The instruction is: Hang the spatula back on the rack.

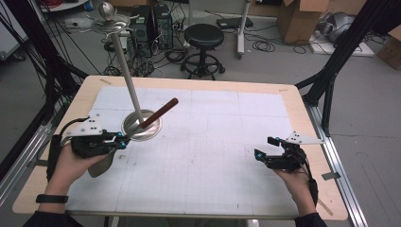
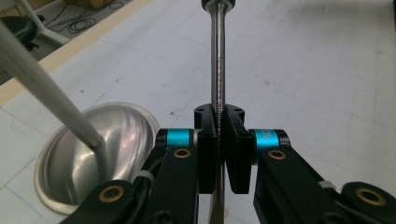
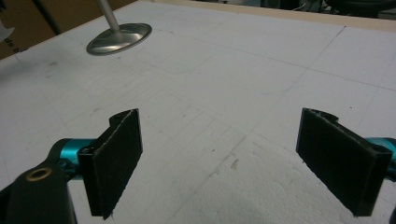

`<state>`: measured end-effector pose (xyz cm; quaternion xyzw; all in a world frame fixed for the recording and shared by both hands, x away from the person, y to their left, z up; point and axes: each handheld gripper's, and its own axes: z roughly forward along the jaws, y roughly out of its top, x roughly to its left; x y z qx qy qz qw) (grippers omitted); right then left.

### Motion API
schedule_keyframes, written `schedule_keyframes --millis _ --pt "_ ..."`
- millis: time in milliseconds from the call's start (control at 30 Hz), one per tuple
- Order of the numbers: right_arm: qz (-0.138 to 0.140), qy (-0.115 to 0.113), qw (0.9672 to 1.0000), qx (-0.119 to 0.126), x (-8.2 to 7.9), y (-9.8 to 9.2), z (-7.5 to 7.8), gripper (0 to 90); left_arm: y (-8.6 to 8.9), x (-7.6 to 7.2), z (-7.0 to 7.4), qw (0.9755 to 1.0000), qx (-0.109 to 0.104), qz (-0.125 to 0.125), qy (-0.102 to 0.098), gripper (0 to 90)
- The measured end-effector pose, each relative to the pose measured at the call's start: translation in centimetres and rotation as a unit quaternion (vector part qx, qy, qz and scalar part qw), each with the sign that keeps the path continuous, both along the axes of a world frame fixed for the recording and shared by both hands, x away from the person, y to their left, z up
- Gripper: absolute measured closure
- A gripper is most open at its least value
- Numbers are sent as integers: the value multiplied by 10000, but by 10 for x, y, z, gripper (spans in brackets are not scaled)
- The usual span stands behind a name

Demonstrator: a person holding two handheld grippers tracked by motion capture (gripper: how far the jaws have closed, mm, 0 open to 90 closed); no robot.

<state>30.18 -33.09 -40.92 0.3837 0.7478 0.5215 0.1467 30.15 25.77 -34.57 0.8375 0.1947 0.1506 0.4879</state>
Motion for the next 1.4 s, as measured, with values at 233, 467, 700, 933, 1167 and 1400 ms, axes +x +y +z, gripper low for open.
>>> schedule_keyframes --millis 233,467,700,933,1167,1400 --pt "3 12 10000 -29 0 1 0 137 35 -14 15 9984 -505 116 -207 845" --pt "-15 21 10000 -27 0 1 0 137 64 -24 29 9930 -996 365 -517 845" --pt "-2 33 10000 -56 0 1 -1 136 85 -26 39 9862 -1384 581 -696 845" --pt "-8 40 10000 -68 0 2 -1 137 104 -23 44 9781 -1739 820 -797 845" --pt "-14 38 10000 -78 1 1 -2 137 118 -16 49 9706 -2060 904 -852 845" --pt "-24 59 10000 -74 1 1 -2 137 123 -8 57 9692 -2108 953 -849 845"
